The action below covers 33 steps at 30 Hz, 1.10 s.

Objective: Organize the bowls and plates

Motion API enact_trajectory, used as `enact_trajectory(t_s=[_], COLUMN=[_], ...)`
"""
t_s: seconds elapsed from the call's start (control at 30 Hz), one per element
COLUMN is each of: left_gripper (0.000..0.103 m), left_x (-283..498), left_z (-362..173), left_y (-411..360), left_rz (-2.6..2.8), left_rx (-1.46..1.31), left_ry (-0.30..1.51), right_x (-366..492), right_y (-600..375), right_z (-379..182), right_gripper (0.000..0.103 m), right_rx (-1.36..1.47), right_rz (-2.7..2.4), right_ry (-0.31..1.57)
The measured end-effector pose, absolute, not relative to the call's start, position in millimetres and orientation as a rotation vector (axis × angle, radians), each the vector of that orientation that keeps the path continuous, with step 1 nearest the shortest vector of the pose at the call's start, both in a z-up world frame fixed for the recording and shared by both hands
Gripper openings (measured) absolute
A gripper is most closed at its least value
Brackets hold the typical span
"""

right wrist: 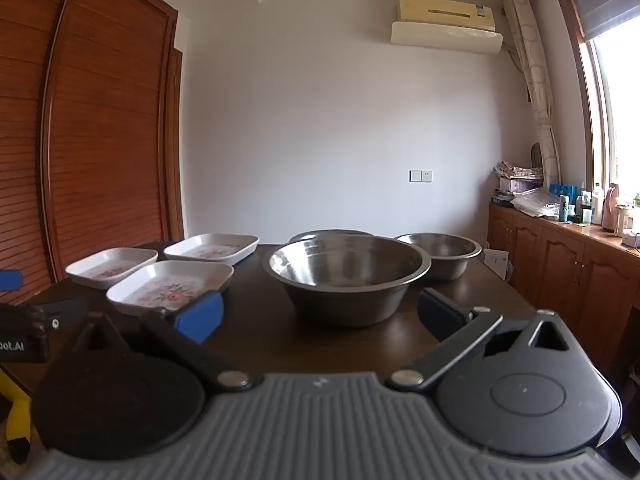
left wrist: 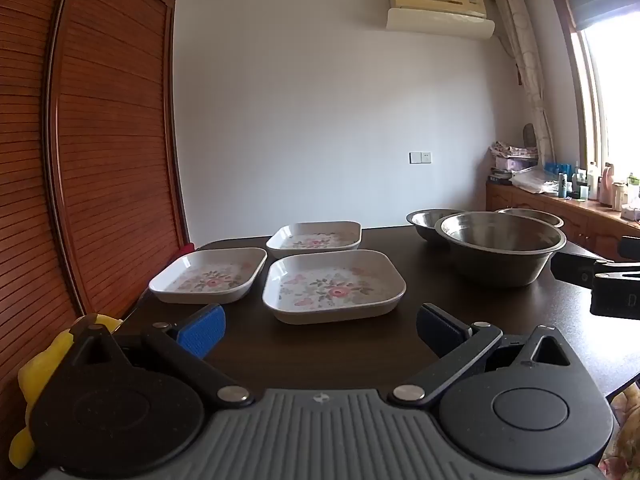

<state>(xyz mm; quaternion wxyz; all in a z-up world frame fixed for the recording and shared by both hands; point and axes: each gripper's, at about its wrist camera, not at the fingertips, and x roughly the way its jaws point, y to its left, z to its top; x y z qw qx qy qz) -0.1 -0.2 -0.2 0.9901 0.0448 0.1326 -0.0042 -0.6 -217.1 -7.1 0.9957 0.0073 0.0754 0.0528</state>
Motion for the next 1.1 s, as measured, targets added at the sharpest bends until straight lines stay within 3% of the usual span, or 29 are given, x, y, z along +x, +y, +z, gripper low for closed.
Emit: enact_trajectory(t_s=[1.1], left_gripper=[0.103], left_x=[0.2], left_z=[0.8], left_y=[-2.4], left_rz=[-0.008], left_rx=[0.087], left_ry=[0.265], right_x=[-3.2], right_y=[-218.1], right_z=[-5.8], right_gripper=[0.103], right_rx=[0.011], right_rz=[0.104], right_ry=[0.158])
